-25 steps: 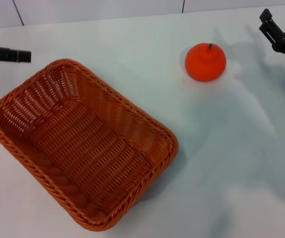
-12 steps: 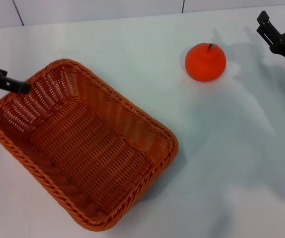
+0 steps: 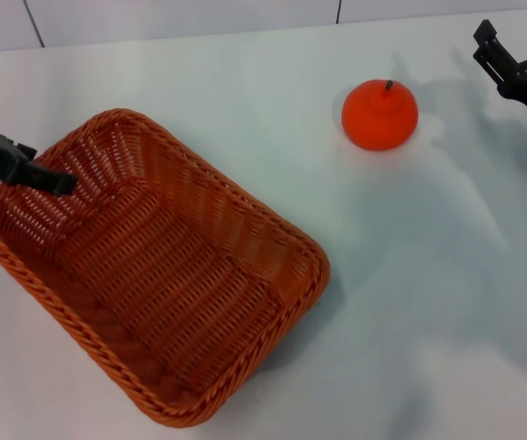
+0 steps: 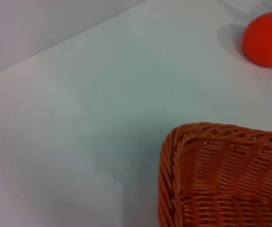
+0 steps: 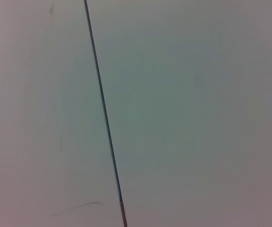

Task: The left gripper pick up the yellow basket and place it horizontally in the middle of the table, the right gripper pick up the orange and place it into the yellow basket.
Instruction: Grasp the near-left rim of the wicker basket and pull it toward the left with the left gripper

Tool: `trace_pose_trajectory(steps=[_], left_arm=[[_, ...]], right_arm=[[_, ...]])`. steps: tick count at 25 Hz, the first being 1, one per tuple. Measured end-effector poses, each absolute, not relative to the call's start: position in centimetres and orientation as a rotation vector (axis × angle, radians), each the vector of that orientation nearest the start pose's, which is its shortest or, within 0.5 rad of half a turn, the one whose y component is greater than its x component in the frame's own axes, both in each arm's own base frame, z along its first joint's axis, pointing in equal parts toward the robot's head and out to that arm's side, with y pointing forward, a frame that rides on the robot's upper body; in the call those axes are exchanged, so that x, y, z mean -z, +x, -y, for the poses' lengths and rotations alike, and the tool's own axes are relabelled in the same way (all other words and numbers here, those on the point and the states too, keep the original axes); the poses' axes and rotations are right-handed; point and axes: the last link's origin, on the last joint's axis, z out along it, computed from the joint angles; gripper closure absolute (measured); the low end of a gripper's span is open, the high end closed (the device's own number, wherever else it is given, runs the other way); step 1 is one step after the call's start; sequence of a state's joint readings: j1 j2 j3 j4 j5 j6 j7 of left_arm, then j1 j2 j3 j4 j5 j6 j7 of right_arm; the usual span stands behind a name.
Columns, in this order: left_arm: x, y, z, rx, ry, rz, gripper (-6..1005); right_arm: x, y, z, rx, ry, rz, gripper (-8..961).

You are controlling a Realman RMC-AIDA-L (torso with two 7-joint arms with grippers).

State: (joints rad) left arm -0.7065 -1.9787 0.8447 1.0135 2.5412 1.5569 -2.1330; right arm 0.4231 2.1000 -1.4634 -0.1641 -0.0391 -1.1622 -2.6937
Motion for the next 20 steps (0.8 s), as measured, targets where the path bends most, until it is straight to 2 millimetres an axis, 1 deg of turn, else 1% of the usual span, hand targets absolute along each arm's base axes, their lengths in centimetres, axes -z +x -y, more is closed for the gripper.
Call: trace_pose_trajectory(steps=[7, 14, 20], left_arm=[[-5.7, -24.2, -38.9, -0.228, -2.604, 0.974, 141], [-4.7, -24.5, -38.7, -0.278, -2.592, 0.966, 179], [-4.7, -24.5, -38.8, -0.281, -2.586, 0.963, 211]], right_arm=[[0.0, 32.7, -33.8, 1.471, -0.722, 1.727, 13], [0.1, 32.8, -33.5, 1.458, -0.735, 1.724, 14], [0.1, 32.9, -33.4, 1.455, -0.742, 1.722, 14]])
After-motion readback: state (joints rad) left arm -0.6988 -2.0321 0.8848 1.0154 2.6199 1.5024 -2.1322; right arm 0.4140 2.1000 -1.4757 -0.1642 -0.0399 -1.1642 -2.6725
